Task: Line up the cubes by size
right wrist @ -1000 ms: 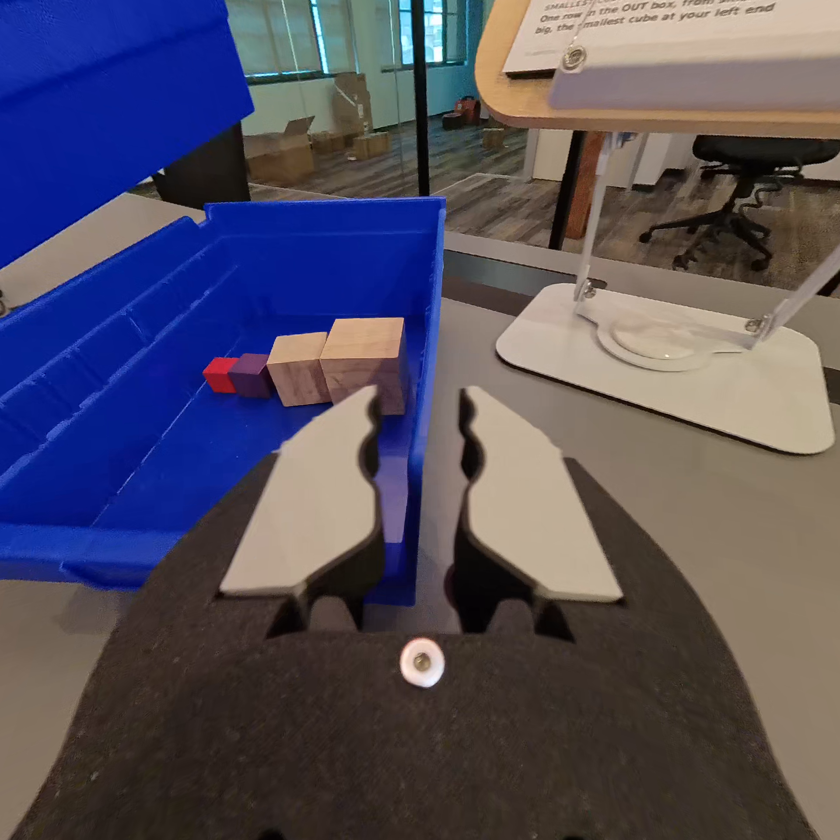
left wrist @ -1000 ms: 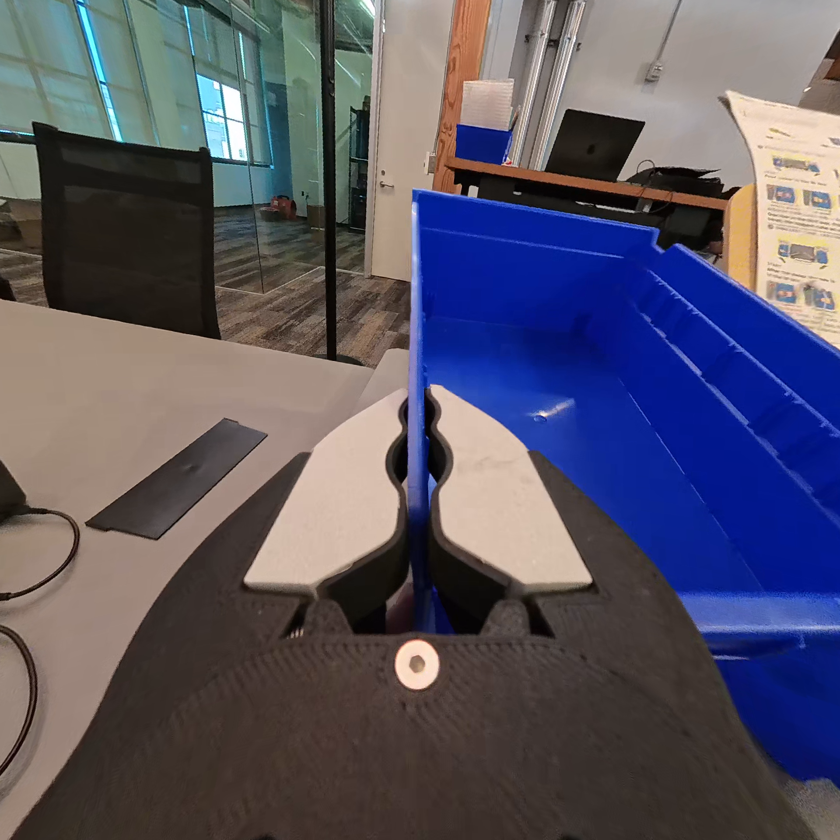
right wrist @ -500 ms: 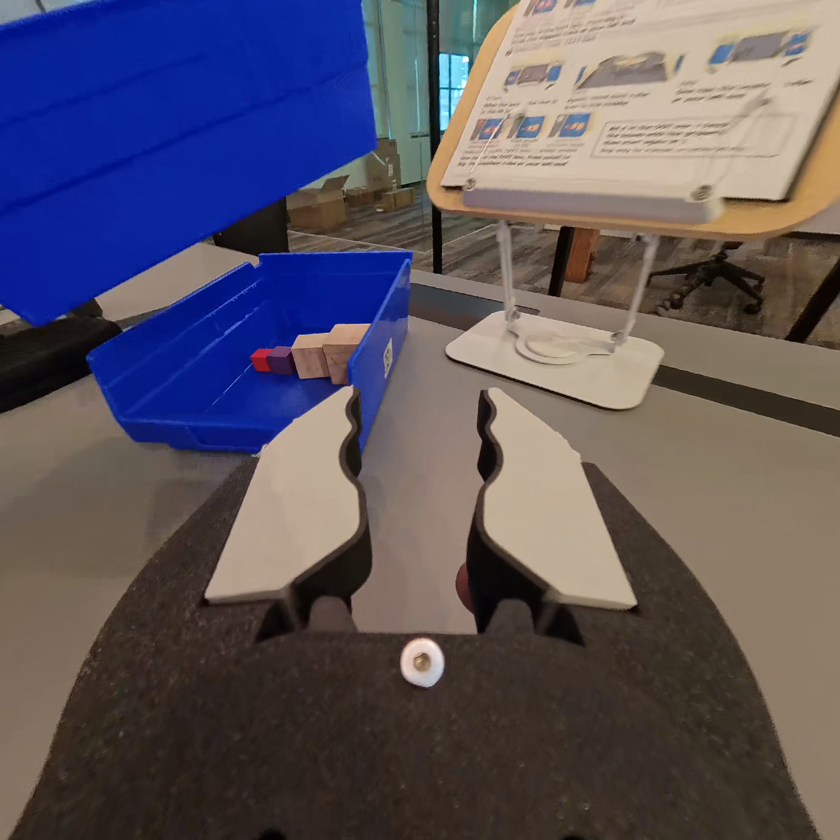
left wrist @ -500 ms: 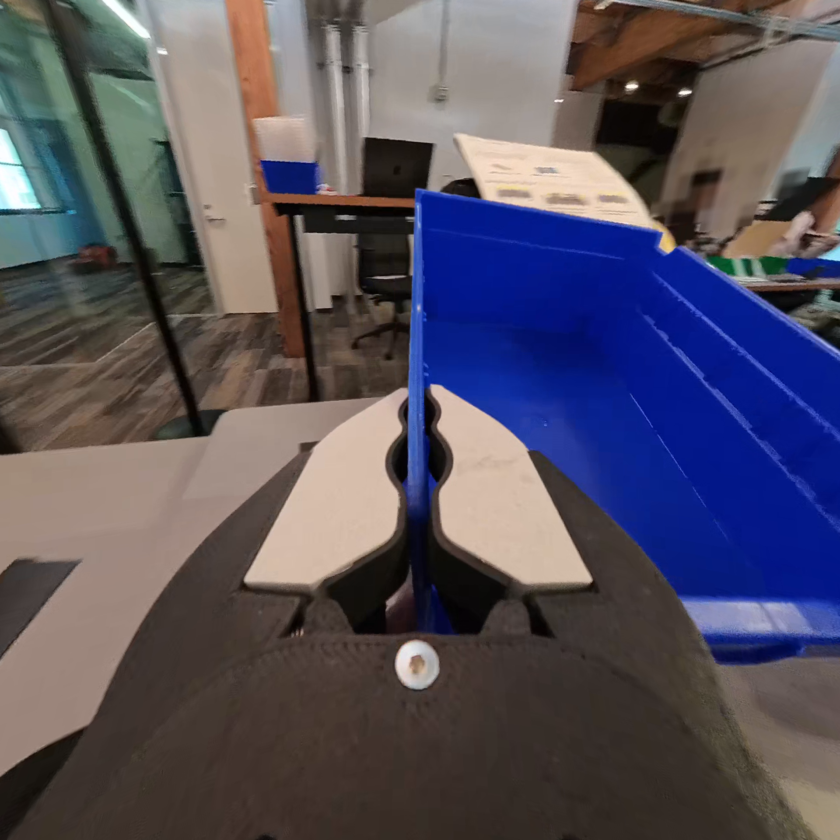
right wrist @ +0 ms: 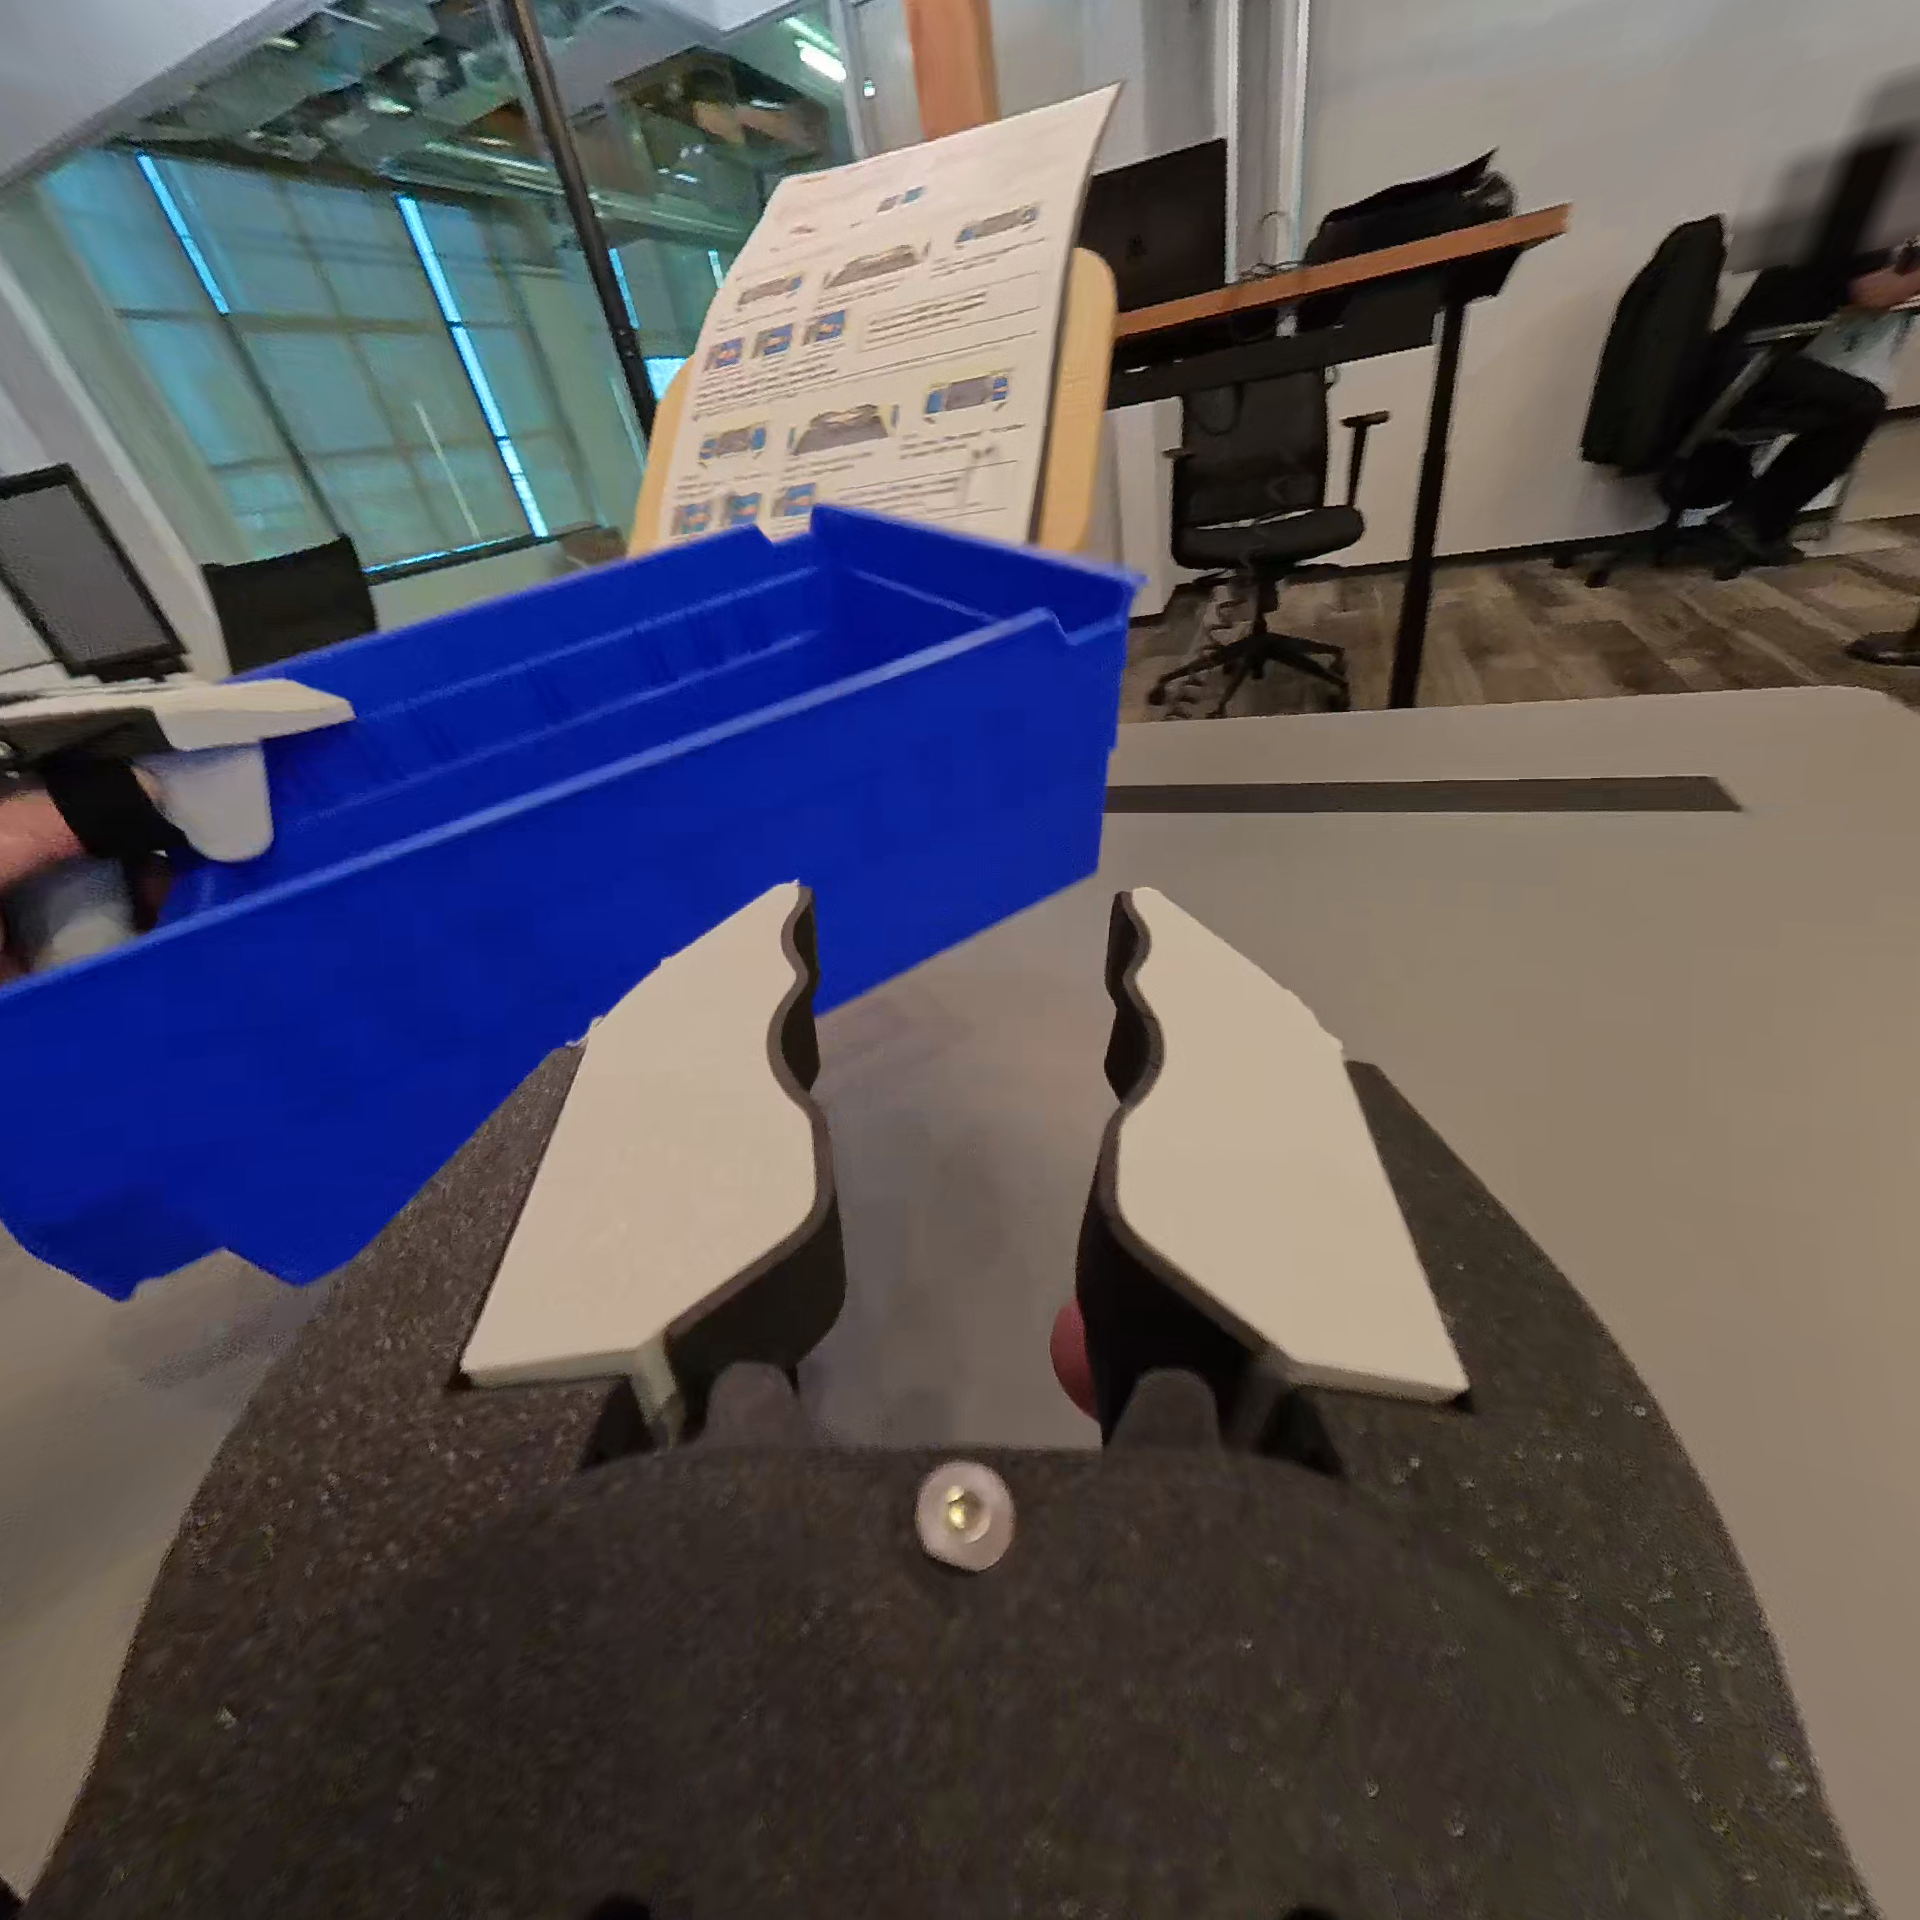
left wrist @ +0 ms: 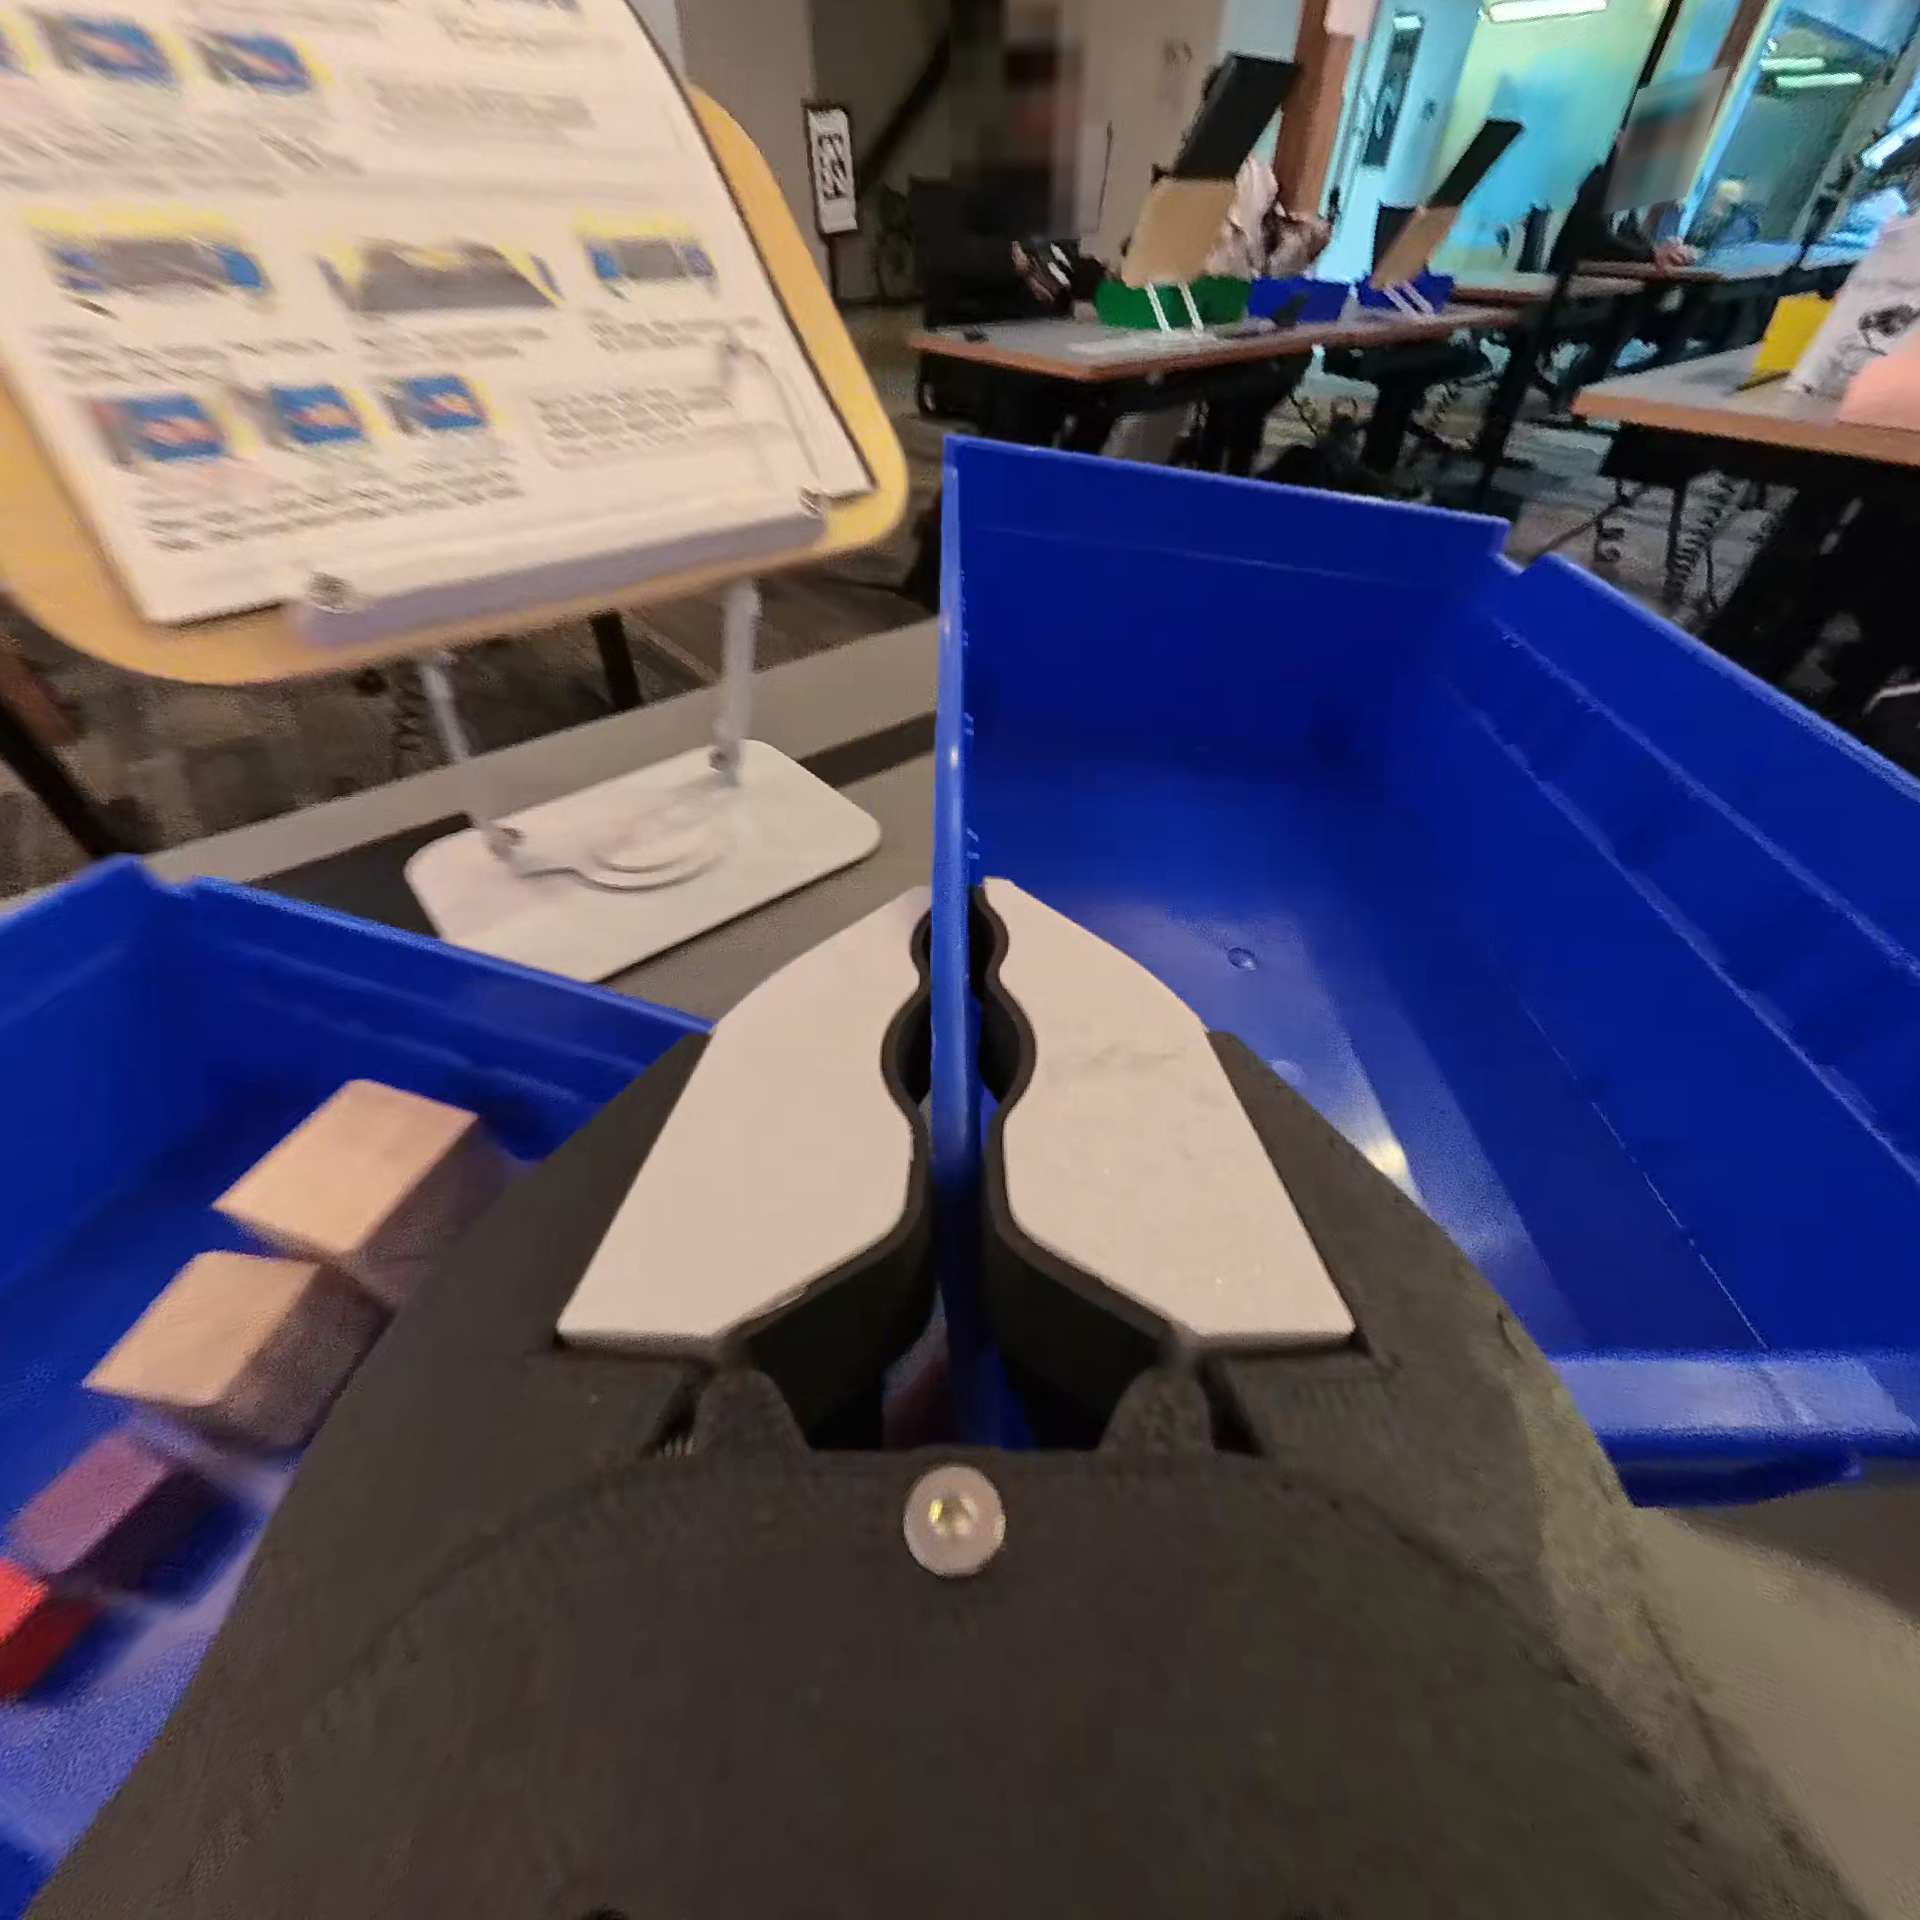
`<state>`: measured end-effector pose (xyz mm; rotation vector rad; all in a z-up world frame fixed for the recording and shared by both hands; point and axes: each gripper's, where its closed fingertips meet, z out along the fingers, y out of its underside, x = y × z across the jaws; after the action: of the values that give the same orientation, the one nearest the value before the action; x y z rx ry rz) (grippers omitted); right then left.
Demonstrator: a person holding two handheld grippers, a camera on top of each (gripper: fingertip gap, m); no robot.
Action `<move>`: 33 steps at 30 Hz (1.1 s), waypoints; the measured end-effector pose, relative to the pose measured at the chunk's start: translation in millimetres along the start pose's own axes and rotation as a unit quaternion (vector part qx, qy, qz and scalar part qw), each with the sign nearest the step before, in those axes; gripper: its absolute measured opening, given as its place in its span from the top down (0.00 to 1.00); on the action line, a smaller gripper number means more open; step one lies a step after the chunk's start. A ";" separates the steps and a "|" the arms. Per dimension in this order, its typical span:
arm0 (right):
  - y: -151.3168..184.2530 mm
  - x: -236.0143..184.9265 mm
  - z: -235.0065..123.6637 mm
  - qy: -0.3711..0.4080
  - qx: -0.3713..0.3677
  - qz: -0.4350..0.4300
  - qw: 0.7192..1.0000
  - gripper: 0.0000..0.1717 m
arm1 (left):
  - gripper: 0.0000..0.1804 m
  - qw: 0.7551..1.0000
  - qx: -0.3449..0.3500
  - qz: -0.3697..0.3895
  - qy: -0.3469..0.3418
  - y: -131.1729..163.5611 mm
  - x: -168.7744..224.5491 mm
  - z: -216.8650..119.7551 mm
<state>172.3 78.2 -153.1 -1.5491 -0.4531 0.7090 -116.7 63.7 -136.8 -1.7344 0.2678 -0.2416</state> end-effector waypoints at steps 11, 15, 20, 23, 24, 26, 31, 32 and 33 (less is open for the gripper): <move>16.4 8.3 -38.0 0.003 -0.014 0.006 1.000 0.60 | 0.99 0.999 -0.037 -0.020 0.012 45.0 45.5 79.2; 31.4 -6.6 -29.9 -0.026 -0.039 0.003 0.999 0.53 | 0.99 0.998 -0.050 -0.023 0.006 58.1 49.9 94.3; 53.3 -13.4 -18.9 -0.031 -0.084 -0.025 0.996 0.50 | 0.99 0.997 -0.057 -0.048 0.000 71.3 51.4 104.1; 59.2 -12.7 -17.1 -0.030 -0.093 -0.016 0.995 0.49 | 0.99 0.997 -0.054 -0.053 -0.003 74.2 52.9 106.4; 61.0 -12.7 -16.8 -0.032 -0.097 -0.014 0.995 0.48 | 0.99 0.997 -0.053 -0.052 -0.003 74.7 53.4 106.8; 62.8 -16.2 -16.7 -0.040 -0.100 -0.021 0.994 0.48 | 0.99 0.997 -0.053 -0.048 -0.003 75.0 55.6 107.5; 69.9 -22.8 -13.8 -0.042 -0.120 -0.039 0.991 0.52 | 0.99 0.997 -0.052 -0.051 0.003 77.6 62.5 109.6; 76.0 -19.6 -12.0 -0.035 -0.133 -0.042 0.990 0.53 | 0.99 0.997 -0.053 -0.054 0.005 79.3 64.5 110.2; 81.2 -18.5 -10.4 -0.036 -0.144 -0.039 0.988 0.54 | 0.98 0.997 -0.052 -0.057 0.010 80.1 67.1 110.5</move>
<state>155.6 49.1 -230.0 -1.7677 -0.6911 0.6615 -22.3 132.3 -234.4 -1.8541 0.1987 -0.3334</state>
